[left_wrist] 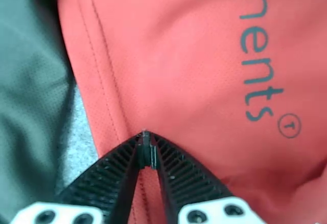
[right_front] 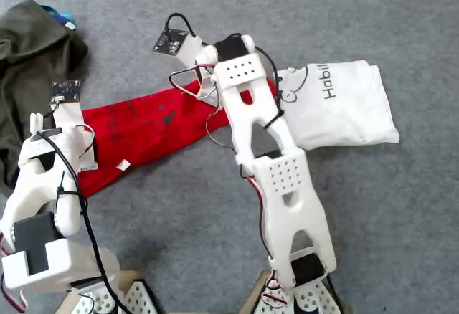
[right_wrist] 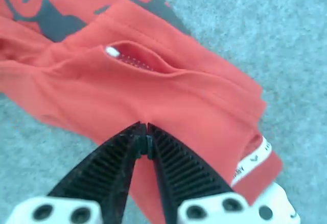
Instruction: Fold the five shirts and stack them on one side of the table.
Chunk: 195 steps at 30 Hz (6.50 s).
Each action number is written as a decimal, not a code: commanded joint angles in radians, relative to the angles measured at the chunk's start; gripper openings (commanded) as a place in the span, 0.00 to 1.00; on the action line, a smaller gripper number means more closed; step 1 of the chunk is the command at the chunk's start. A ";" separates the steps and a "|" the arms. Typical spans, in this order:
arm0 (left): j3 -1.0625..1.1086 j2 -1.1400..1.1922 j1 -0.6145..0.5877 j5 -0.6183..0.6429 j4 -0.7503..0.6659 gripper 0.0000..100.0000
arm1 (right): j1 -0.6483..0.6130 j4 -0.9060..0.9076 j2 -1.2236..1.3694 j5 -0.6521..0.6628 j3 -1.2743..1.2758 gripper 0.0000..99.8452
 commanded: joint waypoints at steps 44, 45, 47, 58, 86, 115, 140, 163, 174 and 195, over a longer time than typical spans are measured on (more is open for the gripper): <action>-0.024 -0.002 -0.018 0.005 0.005 0.03 | -0.029 0.207 0.127 -0.091 -0.565 0.01; -0.024 -0.002 -0.018 0.005 0.005 0.03 | -0.009 0.207 0.107 -0.091 -0.552 0.01; -0.024 -0.002 -0.018 0.005 0.005 0.03 | 0.032 0.207 0.067 -0.098 -0.516 0.01; -0.024 -0.002 -0.018 0.005 0.005 0.03 | 0.227 0.098 0.099 -0.146 -0.087 0.01; -0.197 -0.618 -0.016 0.074 0.620 0.12 | 0.227 0.209 -0.604 -0.273 -0.054 0.01; -0.510 0.095 -0.191 0.129 0.572 0.27 | 0.227 0.083 -1.388 -0.089 1.070 0.01; -0.937 0.695 -0.157 0.305 0.789 0.03 | 0.226 0.121 -1.508 -0.087 1.073 0.01; -0.966 0.152 0.344 0.270 0.905 0.03 | 0.428 -0.315 -1.531 -0.089 1.067 0.01; -0.974 0.137 0.664 0.385 0.804 0.03 | 0.675 -0.497 -1.532 -0.083 1.081 0.01; -1.110 0.331 0.865 0.503 0.427 0.03 | 0.764 -0.574 -1.526 -0.080 1.090 0.01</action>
